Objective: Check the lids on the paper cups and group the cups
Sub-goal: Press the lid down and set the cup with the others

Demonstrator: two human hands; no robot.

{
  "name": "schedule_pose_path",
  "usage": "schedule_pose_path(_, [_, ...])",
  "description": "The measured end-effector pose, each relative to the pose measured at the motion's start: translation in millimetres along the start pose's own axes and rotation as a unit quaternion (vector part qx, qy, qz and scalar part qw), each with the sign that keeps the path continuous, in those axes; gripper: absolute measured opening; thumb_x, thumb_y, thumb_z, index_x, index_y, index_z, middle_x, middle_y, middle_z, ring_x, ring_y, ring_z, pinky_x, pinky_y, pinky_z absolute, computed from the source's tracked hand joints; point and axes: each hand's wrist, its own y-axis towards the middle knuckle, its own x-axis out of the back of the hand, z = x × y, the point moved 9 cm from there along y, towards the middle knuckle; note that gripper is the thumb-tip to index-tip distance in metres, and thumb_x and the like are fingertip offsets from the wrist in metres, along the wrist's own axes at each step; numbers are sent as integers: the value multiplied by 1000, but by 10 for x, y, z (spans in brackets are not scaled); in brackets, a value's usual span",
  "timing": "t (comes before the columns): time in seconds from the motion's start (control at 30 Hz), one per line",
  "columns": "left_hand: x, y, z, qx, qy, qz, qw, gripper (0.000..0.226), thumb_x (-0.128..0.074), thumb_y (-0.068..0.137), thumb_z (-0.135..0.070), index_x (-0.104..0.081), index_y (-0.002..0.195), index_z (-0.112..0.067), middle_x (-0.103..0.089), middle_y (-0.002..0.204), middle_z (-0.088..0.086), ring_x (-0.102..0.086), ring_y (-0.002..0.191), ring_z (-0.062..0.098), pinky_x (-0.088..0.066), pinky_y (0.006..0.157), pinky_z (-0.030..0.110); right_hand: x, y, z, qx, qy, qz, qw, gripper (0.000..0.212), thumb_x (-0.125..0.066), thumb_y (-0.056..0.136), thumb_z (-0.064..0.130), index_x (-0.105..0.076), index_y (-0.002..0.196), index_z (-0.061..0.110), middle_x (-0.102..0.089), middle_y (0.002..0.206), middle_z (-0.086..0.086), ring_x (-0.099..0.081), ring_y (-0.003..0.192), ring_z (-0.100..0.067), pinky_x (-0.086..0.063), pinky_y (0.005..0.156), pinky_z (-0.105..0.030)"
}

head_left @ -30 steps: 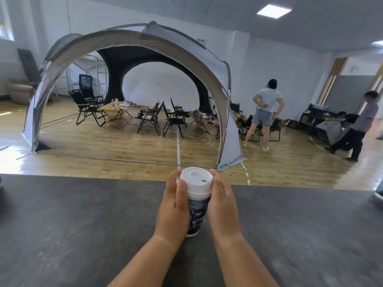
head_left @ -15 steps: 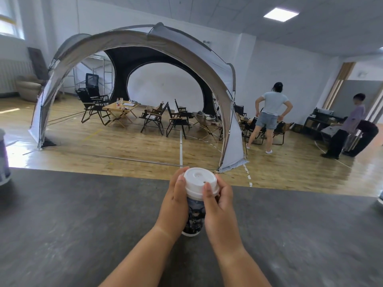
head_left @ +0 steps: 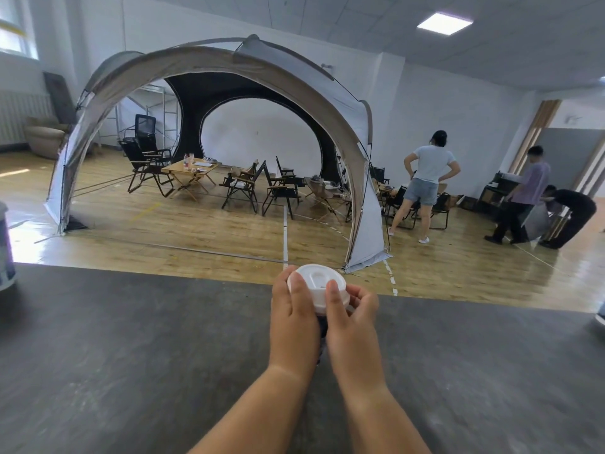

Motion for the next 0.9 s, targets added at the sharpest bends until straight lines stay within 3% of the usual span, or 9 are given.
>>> schedule_pose_path(0.13, [9,25,31,38,-50,11,998,37,-31,100,-50,-58,114,-29,-69,105,5,-68,91,16,-57,70,29,4,27,-1,-3,-11,-5,1000,25,-62,89,45,-43,99,32,-58,114,1,-62,99,-11,-54,84,-30])
schedule_pose_path(0.2, [56,123,41,63,-25,13,998,32,-39,97,-43,-63,106,-24,-71,99,5,-69,88,20,-57,74,37,23,61,12,-12,-4,1,1000,20,-62,91,39,-45,98,30,-59,106,5,-61,93,-5,-49,72,-17])
schedule_pose_path(0.27, [68,215,71,89,-28,28,995,31,-45,91,-38,-68,105,-21,-71,102,8,-69,93,25,-56,83,46,25,102,11,-22,13,15,1000,17,-62,92,33,-48,100,27,-61,101,5,-61,88,-3,-45,64,-14])
schedule_pose_path(0.33, [57,263,89,103,-32,50,993,39,-49,83,-43,-70,106,-20,-70,111,10,-67,102,30,-51,93,55,12,151,5,-29,14,31,999,15,-61,92,30,-50,101,23,-62,101,1,-62,87,-6,-46,66,-18])
schedule_pose_path(0.47, [66,348,162,99,-43,63,992,44,-52,80,-46,-69,110,-19,-68,116,14,-64,109,34,-47,98,59,-11,277,-30,-48,4,54,997,8,-59,92,23,-58,98,18,-66,99,-3,-63,90,-13,-53,82,-35])
schedule_pose_path(0.63, [68,252,65,46,-21,27,998,32,-40,95,-36,-66,109,-24,-70,107,6,-67,100,24,-54,90,47,12,332,49,-20,-22,51,998,12,-51,96,24,-62,99,19,-67,96,5,-61,89,-8,-44,64,-12])
schedule_pose_path(0.7, [77,190,5,17,-5,8,1000,30,-35,101,-32,-63,110,-26,-69,104,1,-67,95,16,-55,85,37,-24,277,30,-11,-4,50,999,22,-51,98,37,-61,110,22,-67,103,9,-62,98,-6,-46,75,-12])
schedule_pose_path(0.77, [85,137,-19,5,-1,-2,1000,29,-34,102,-35,-62,108,-29,-69,103,-1,-66,96,16,-55,86,38,-55,195,6,-3,13,41,999,34,-54,92,47,-54,119,25,-65,109,11,-62,98,1,-49,80,-15])
schedule_pose_path(0.9, [99,144,-16,16,-15,1,1000,30,-37,101,-36,-63,109,-24,-70,102,2,-68,90,14,-55,78,31,-34,148,49,22,13,33,999,10,-52,98,24,-59,104,25,-66,99,11,-62,80,10,-45,64,-6])
